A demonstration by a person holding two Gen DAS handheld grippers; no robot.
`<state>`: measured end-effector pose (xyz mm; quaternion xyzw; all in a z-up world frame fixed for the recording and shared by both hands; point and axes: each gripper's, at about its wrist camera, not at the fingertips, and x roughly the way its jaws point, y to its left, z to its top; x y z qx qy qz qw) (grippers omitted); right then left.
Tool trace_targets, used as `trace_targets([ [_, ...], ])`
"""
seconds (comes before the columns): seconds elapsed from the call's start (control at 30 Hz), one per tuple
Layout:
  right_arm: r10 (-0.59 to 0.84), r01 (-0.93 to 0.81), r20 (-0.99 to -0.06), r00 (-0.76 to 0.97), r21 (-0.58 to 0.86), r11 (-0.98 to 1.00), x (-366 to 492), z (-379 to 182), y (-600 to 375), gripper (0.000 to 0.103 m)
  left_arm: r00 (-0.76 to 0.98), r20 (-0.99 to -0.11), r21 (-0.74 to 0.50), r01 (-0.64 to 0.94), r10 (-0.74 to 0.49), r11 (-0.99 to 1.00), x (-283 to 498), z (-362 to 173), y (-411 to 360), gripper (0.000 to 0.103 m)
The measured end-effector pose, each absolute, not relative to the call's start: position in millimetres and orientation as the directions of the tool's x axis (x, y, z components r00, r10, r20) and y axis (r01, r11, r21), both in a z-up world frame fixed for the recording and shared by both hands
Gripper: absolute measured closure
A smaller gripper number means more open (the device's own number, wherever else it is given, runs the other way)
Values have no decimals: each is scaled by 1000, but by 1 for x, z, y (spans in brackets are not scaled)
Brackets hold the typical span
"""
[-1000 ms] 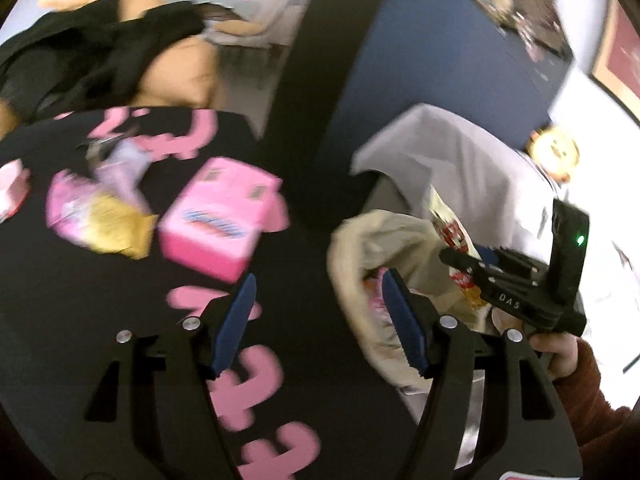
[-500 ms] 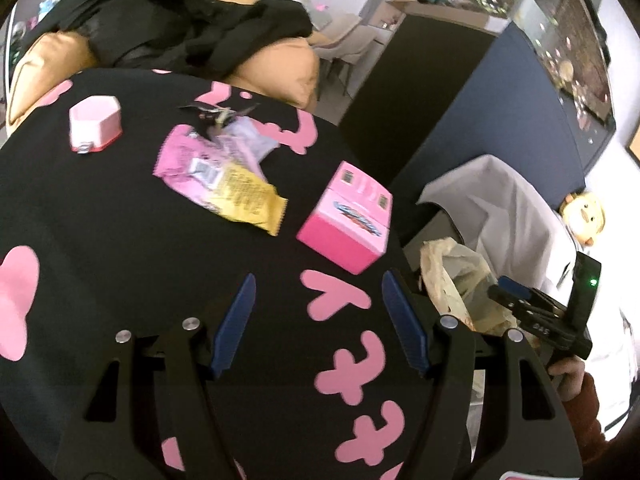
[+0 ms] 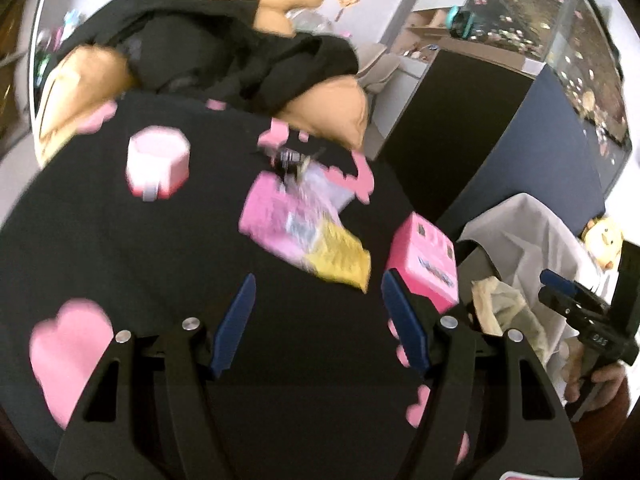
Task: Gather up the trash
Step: 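Grasp the black wrapper with the left tool while the right tool grasps the pink wrapper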
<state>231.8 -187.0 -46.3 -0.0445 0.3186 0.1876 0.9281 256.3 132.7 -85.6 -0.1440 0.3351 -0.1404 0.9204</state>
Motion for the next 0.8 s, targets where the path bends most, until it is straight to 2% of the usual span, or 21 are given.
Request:
trace_targets([
  [0.2,344,-404,-610,714,44,914,253,-62,-146,44,761,-546,-220,274,-351,936,317,-74,128,40],
  [0.37,392,-376,-621,679,165,912,273,-72,-142,44,743,-600,-75,317,-296,946,386,-74,113,40],
  [0.57,381,-342,-617,689,186,921,290,-81,-138,43,658,-709,-90,271,-253,958,464,-87,112,40],
  [0.73,390,-326,-636,666,223,919,304,-93,-142,43,577,-782,-48,320,-235,946,495,-110,95,40],
  [0.77,391,-321,-640,662,229,919,307,-95,-143,43,570,-791,-27,333,-224,943,497,-115,91,43],
  [0.8,391,-319,-641,660,233,919,307,-96,-144,44,561,-799,-11,345,-216,939,498,-119,88,52],
])
